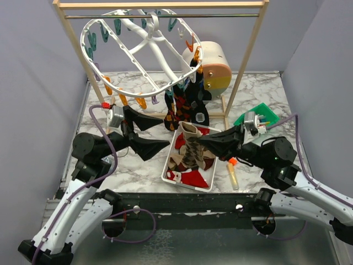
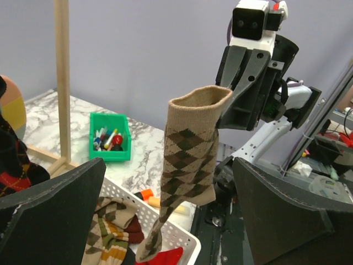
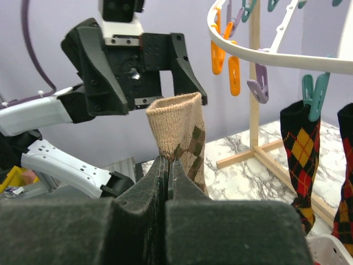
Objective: Clip the socks to the hanger
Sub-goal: Pick up the sock from the bin.
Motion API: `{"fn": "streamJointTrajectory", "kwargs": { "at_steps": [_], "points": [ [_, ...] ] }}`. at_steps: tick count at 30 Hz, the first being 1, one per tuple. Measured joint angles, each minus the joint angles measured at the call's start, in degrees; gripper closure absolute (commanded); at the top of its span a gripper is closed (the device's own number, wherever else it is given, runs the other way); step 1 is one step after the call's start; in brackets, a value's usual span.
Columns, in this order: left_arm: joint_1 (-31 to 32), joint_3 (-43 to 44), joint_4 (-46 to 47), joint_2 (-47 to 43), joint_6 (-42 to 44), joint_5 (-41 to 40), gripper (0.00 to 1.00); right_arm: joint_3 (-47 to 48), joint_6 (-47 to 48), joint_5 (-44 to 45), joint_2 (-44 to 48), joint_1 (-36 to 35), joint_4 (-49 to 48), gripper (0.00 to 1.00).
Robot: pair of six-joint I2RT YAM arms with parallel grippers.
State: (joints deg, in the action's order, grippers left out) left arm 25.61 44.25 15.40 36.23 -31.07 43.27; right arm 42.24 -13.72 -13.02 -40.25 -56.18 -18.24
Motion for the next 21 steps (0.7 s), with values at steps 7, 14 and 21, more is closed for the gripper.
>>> {"fn": "streamJointTrajectory", "kwargs": {
  "at_steps": [7, 14, 21],
  "points": [
    [0.46, 0.0, 2.67, 3.72, -2.36, 1.68, 0.01, -1.42, -1.01, -1.46, -0.35, 0.0, -5.03, 1.0],
    [2.69, 0.26, 6.12, 6.08, -4.04, 2.38, 0.01, -5.16, -1.86, -1.44, -0.72, 0.0, -8.83, 1.0],
    [3.78, -0.22, 7.19, 5.2, -4.15, 2.01, 0.01, -5.16, -2.29, -1.62, -2.8, 0.0, -10.4, 0.99]
  ]
}}
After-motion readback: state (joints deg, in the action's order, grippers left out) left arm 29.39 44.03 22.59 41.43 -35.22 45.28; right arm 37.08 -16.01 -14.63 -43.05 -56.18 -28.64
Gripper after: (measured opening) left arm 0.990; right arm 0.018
